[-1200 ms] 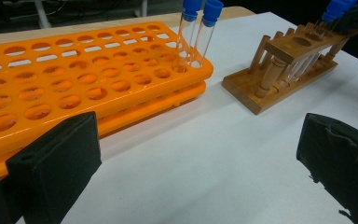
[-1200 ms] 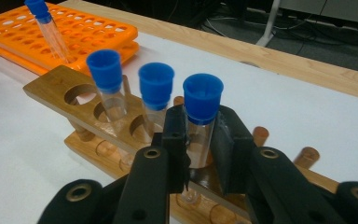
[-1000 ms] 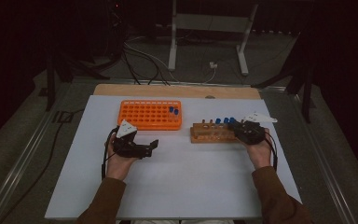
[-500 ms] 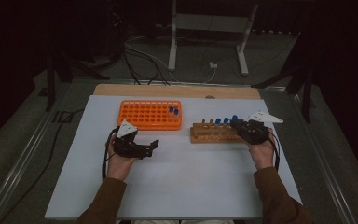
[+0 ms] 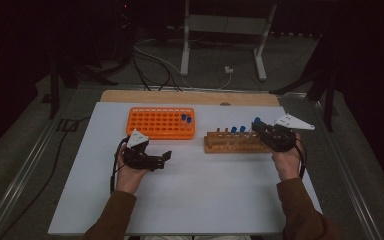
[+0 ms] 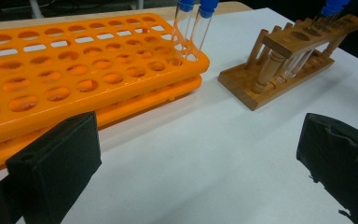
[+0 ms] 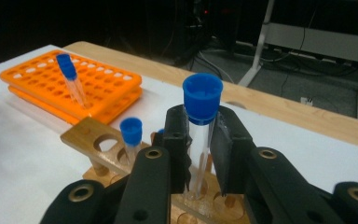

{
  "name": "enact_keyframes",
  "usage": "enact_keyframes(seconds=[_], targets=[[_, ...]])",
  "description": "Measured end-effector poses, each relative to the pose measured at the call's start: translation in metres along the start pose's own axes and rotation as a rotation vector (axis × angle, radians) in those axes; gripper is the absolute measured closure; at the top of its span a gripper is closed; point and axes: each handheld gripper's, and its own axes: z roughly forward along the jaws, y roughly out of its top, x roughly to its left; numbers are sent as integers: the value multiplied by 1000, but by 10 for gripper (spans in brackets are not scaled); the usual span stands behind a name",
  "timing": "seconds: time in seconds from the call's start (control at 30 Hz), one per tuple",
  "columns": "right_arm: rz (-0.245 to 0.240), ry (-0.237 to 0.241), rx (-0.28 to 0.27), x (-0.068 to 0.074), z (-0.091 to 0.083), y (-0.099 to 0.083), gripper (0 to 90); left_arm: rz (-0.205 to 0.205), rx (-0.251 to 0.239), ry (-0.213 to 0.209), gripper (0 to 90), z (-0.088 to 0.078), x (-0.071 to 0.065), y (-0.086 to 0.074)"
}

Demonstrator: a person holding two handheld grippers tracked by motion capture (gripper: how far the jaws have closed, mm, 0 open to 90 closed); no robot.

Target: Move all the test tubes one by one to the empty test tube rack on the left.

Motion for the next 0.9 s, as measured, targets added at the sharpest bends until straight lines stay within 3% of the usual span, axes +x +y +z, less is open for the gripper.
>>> enact_keyframes(seconds=[0.33,0.7,0.9], targets=[[7,38,-25,4,-16,13,768,9,5,-16,7,2,-2,0],[13,98,13,19,-13,-3,768,14,-11,-64,8,5,-12,2],[19,125,45,26,-5,-10,768,23,-24,-69,8,7,-23,8]])
